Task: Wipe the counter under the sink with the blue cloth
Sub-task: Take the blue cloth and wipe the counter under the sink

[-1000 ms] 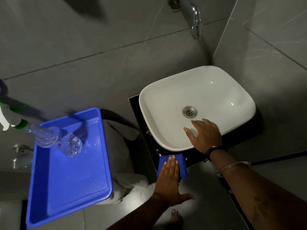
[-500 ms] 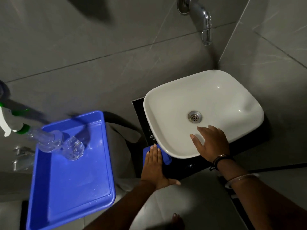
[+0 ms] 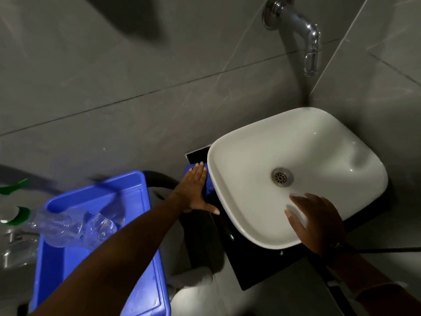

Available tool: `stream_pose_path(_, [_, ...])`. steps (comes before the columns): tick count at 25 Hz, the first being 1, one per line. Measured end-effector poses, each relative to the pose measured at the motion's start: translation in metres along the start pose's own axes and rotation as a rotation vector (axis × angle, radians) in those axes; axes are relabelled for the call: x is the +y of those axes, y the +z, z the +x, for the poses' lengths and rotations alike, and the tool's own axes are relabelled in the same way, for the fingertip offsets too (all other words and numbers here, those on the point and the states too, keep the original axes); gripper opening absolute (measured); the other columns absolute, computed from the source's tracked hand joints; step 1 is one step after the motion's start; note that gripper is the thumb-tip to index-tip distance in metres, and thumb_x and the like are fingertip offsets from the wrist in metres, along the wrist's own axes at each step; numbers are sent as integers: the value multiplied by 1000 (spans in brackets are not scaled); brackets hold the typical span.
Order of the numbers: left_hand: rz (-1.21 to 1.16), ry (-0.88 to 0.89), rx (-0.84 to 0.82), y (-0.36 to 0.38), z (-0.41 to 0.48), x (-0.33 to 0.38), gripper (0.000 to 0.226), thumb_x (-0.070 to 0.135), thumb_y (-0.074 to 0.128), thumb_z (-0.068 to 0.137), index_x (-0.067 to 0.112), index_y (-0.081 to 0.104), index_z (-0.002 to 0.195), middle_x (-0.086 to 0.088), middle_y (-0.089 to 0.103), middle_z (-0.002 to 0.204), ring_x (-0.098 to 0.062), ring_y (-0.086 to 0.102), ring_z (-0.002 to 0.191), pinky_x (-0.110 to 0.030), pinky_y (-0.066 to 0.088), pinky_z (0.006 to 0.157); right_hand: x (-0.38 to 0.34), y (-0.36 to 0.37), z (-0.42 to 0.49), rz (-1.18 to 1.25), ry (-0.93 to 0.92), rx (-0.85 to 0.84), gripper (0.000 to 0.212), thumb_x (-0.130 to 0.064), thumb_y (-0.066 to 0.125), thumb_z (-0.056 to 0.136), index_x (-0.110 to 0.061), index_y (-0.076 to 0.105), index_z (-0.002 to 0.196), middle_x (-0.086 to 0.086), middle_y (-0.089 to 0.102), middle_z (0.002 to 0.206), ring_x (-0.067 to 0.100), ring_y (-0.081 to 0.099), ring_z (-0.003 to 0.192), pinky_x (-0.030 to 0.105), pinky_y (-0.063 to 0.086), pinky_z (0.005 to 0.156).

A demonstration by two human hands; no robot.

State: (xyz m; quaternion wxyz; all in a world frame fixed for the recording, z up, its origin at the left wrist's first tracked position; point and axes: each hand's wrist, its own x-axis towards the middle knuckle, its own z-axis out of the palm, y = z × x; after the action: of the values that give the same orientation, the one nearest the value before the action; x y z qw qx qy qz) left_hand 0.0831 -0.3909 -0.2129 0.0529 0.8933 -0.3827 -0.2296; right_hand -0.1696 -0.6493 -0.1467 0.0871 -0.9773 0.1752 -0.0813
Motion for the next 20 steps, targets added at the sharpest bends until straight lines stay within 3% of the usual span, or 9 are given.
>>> stream_pose_path(6, [46, -2, -38, -31, 47, -38, 157, 88, 69, 48, 3, -10, 153, -19, -16, 163, -32, -17, 150, -48, -6, 123, 8, 10, -1, -66, -21, -22, 61, -59, 33, 85, -19, 63, 120, 4, 69, 119, 29, 57, 119, 50, 44, 100])
stream_pose_path(11, [-4, -21, -56, -18, 19, -12, 157, 84, 73, 48, 8, -16, 153, -17, -22, 162, -31, -22, 148, -46, -9, 122, 2, 1, 1, -29, -14, -32, 49, -46, 54, 80, -15, 65, 116, 5, 70, 117, 32, 59, 117, 51, 46, 98])
stream_pose_path(15, [-130, 11, 50, 37, -59, 48, 156, 85, 72, 49, 11, -18, 153, -14, -26, 161, -29, -29, 145, -40, -14, 121, 0, -4, -1, 42, 7, -50, 43, -40, 67, 77, -16, 67, 112, 4, 71, 115, 32, 58, 117, 51, 45, 99])
stream_pose_path(18, [-197, -7, 83, 77, -113, 114, 155, 84, 72, 53, 10, -21, 152, -12, -34, 157, -30, -30, 145, -39, -17, 121, 2, -7, 1, 38, 25, -90, 47, -48, 59, 80, -19, 66, 116, 2, 69, 120, 31, 54, 123, 49, 42, 103])
stream_pose_path(20, [-168, -65, 92, 93, -138, 158, 148, 86, 68, 55, 5, -8, 154, -16, -24, 159, -32, -21, 148, -34, -23, 117, 1, -8, 0, 20, 14, -76, 56, -56, 46, 80, -18, 66, 116, 2, 70, 119, 31, 54, 123, 47, 42, 103])
